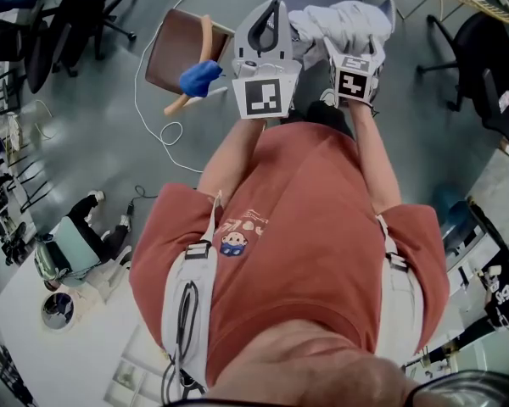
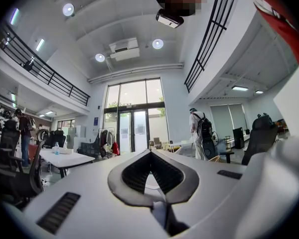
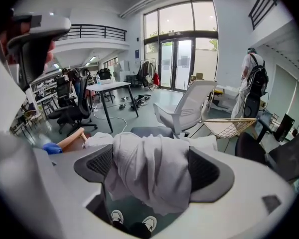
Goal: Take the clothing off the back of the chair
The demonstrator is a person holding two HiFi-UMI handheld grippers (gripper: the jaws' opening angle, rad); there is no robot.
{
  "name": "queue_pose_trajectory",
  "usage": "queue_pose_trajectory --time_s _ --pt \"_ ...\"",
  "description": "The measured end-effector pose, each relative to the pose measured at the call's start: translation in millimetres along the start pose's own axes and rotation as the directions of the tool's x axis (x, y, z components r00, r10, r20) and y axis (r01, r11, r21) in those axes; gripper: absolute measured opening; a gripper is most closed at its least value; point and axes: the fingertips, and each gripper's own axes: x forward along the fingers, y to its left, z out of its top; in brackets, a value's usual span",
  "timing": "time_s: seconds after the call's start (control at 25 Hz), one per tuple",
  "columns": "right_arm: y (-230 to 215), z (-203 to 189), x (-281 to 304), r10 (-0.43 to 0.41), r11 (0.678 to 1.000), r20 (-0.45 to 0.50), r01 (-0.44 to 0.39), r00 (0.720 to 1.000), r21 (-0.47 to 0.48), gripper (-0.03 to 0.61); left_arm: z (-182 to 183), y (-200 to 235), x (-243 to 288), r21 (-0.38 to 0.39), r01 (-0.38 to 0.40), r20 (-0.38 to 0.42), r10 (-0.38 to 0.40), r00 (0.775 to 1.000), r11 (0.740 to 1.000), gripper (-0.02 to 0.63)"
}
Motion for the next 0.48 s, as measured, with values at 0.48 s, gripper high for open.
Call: queue_pose_trajectory --time_s 0.48 --pt "-1.9 -15.4 5.0 -0.087 0.972 0.039 0.093 0.995 -0.215 0.430 -3.1 -1.4 0.1 -0.017 0.009 -0.007 -0.009 1.000 1.000 0.014"
